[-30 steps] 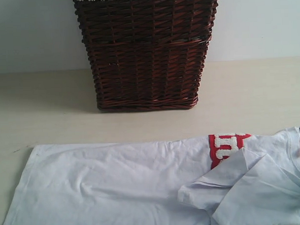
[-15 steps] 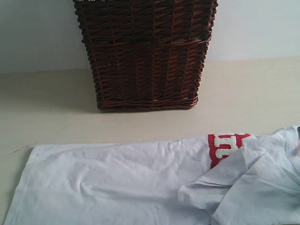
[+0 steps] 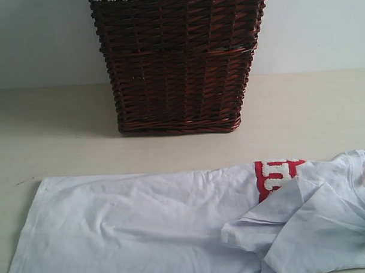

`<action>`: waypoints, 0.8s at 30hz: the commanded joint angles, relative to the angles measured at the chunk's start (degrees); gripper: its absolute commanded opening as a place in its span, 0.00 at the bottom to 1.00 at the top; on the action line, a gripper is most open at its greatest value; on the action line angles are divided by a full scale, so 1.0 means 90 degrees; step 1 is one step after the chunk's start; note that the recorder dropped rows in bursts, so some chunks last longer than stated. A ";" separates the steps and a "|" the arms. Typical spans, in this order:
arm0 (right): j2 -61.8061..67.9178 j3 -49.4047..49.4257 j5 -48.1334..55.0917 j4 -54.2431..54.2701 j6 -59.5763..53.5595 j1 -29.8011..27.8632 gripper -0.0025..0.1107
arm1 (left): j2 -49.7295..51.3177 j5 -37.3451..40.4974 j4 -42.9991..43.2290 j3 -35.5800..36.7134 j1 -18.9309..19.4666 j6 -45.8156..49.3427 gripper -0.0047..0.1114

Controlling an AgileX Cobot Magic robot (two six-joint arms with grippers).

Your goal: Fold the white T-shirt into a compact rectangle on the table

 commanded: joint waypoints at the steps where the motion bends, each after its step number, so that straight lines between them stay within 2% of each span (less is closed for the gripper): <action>1: -0.0043 0.0036 -0.0074 -0.1253 0.1274 -0.0025 0.68 | -0.0037 0.0000 -0.0046 0.0003 0.0012 -0.0036 0.04; 5: -0.0022 0.0036 -0.0257 -0.1905 0.2175 -0.0025 0.68 | -0.0037 0.0000 -0.0046 0.0003 0.0012 -0.0036 0.04; 11: 0.0322 0.0036 -0.0266 -0.1891 0.2727 -0.0025 0.68 | -0.0037 0.0000 -0.0046 0.0003 0.0012 -0.0036 0.04; 21: 0.0726 0.0036 -0.0220 -0.1881 0.2734 -0.0025 0.68 | -0.0037 0.0000 -0.0046 0.0003 0.0012 -0.0036 0.04; 24: 0.0726 0.0036 -0.0220 -0.1881 0.2530 -0.0025 0.62 | -0.0037 0.0000 -0.0046 0.0003 0.0012 -0.0036 0.04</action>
